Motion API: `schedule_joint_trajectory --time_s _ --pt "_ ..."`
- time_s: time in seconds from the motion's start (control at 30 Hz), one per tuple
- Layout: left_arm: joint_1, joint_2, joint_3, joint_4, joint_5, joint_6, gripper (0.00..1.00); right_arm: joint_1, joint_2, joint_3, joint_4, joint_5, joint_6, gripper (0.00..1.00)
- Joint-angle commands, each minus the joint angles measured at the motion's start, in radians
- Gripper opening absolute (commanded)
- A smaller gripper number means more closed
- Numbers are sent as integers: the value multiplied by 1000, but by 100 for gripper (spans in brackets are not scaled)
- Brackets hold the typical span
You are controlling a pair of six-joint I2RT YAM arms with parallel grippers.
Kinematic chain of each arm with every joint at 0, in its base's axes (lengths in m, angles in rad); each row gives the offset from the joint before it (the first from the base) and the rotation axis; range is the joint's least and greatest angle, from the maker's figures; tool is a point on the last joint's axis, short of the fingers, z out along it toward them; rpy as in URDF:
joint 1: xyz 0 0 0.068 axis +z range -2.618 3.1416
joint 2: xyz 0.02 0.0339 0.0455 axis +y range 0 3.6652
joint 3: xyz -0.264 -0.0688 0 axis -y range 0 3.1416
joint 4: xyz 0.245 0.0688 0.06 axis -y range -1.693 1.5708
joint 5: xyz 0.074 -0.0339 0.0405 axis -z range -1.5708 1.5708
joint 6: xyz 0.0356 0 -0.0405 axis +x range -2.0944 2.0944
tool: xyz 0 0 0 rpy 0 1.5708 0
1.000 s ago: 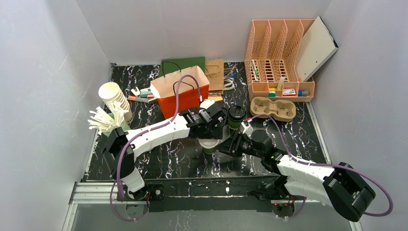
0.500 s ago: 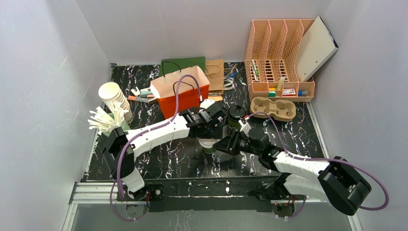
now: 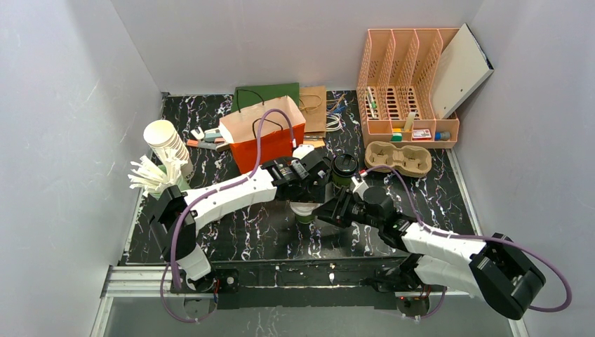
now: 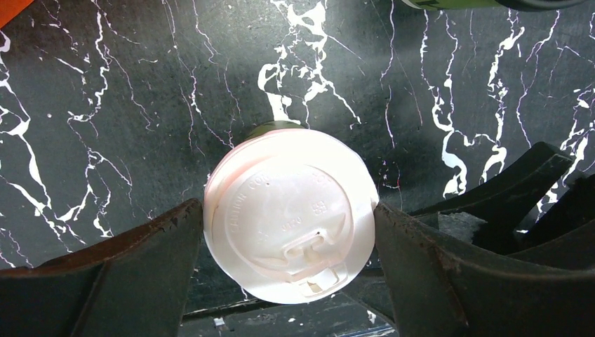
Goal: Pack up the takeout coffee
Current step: Close the cup lid on the coffee cup.
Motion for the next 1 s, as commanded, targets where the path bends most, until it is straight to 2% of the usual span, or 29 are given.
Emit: schedule_joint_trajectory --time_s 0.0,0.27,0.43,0.6,0.83,0.9,0.97 --pt "5 11 -5 -80 -4 28 85 -4 -53 41 -93 41 -78 55" --pt "8 38 90 -130 -21 85 90 -5 -156 154 -259 25 -208 72" --pt "8 44 130 -141 -4 121 98 -4 -246 153 -356 61 -248 75" --pt "8 38 147 -150 1 133 98 -5 -313 151 -423 82 -277 83" --pt "8 -36 198 -182 -18 150 98 -5 -352 191 -526 122 -381 92" --pt "8 -73 187 -188 -24 151 98 -4 -338 239 -583 146 -445 98" --pt "8 -123 141 -184 -35 143 98 -4 -320 289 -629 166 -502 98"
